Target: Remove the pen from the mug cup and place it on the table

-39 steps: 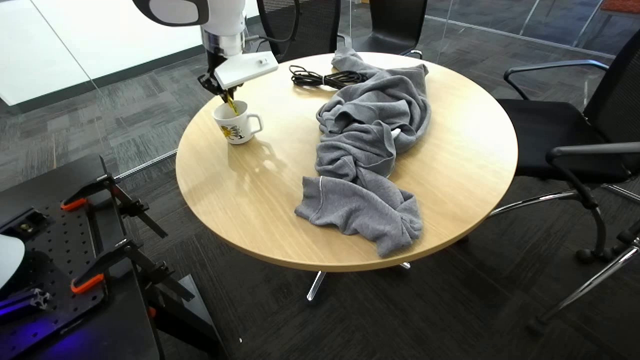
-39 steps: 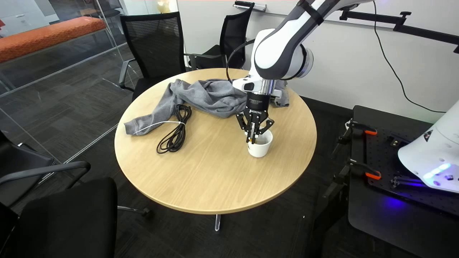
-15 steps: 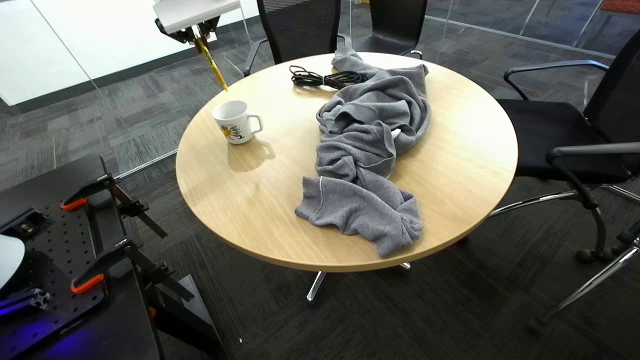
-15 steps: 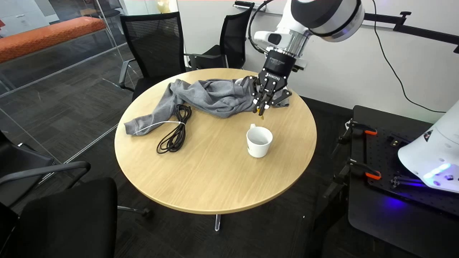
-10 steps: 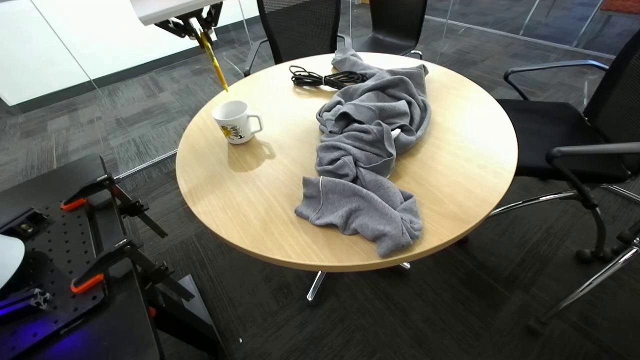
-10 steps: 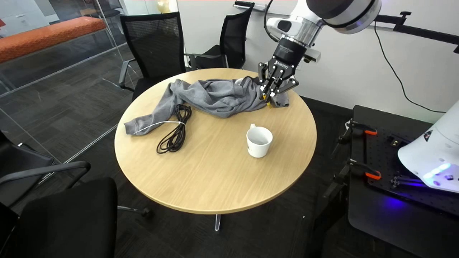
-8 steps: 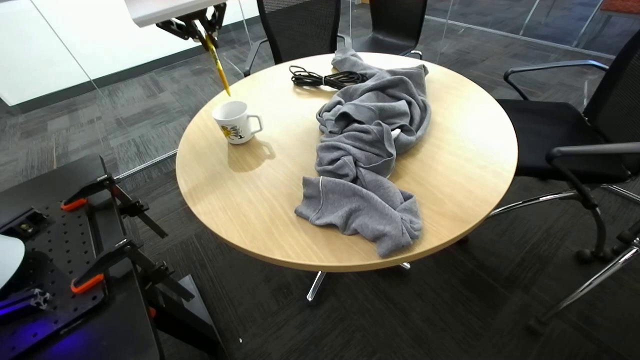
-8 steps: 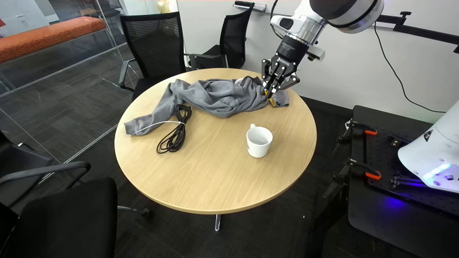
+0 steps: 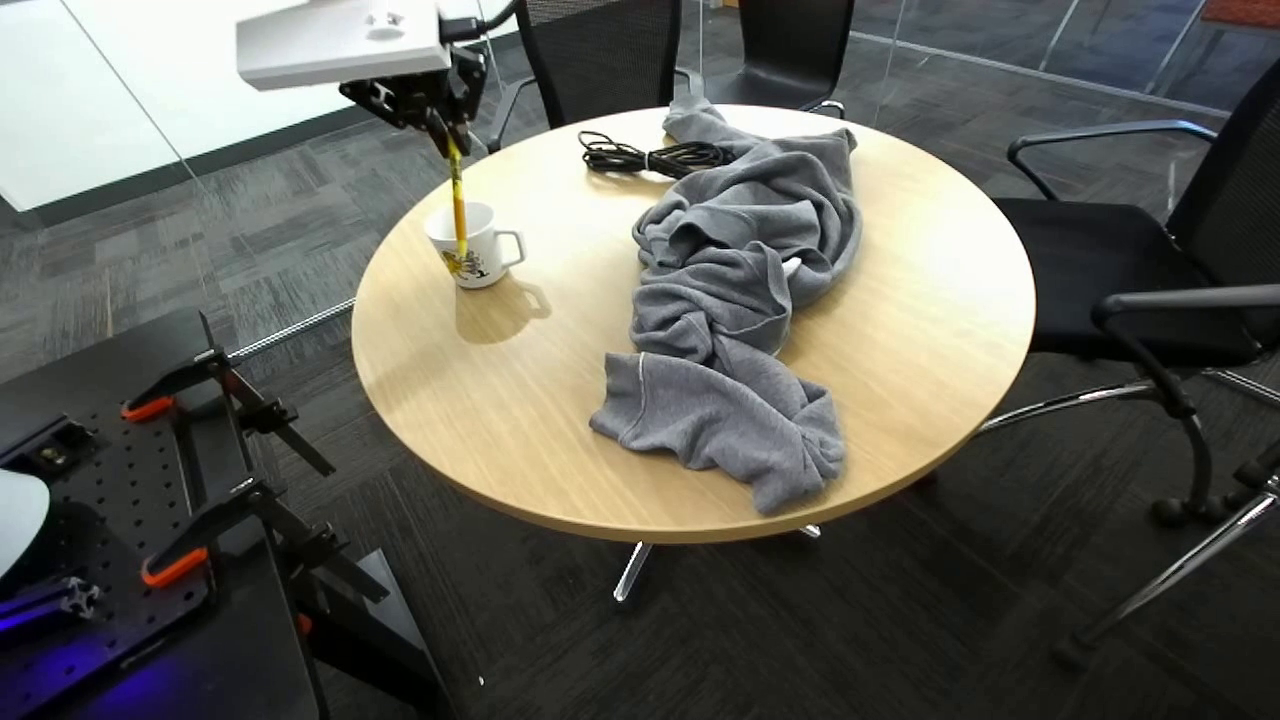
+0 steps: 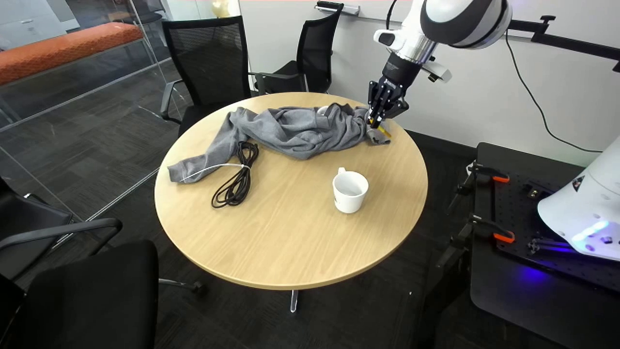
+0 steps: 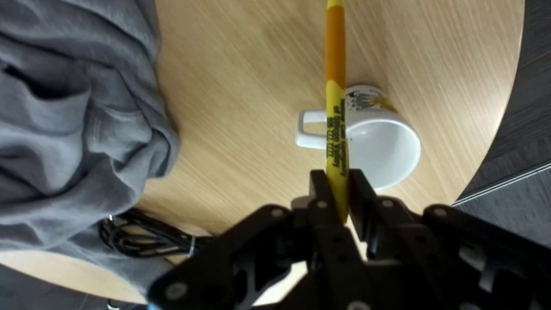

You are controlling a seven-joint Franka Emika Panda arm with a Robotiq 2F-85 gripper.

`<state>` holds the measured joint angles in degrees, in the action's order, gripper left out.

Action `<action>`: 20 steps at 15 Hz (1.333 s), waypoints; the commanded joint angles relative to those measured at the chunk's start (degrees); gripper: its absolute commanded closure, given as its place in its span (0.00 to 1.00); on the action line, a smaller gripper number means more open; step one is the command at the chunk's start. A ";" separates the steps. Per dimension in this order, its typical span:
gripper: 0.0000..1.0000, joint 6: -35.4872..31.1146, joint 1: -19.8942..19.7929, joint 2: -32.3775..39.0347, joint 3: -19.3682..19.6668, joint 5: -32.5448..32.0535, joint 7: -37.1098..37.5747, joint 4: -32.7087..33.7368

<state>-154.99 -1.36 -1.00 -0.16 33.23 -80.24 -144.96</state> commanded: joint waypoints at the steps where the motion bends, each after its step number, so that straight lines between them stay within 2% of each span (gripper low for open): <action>1: 0.96 0.74 -0.88 4.57 1.64 -8.08 11.11 2.45; 3: 0.96 1.69 -1.42 7.21 2.06 -10.91 15.44 3.91; 11: 0.96 5.14 -4.44 19.53 0.78 -16.26 25.12 12.52; 20: 0.96 11.40 -7.33 31.93 -1.68 -21.00 32.14 24.12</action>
<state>-146.97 -7.07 27.55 -0.38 14.60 -51.51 -125.49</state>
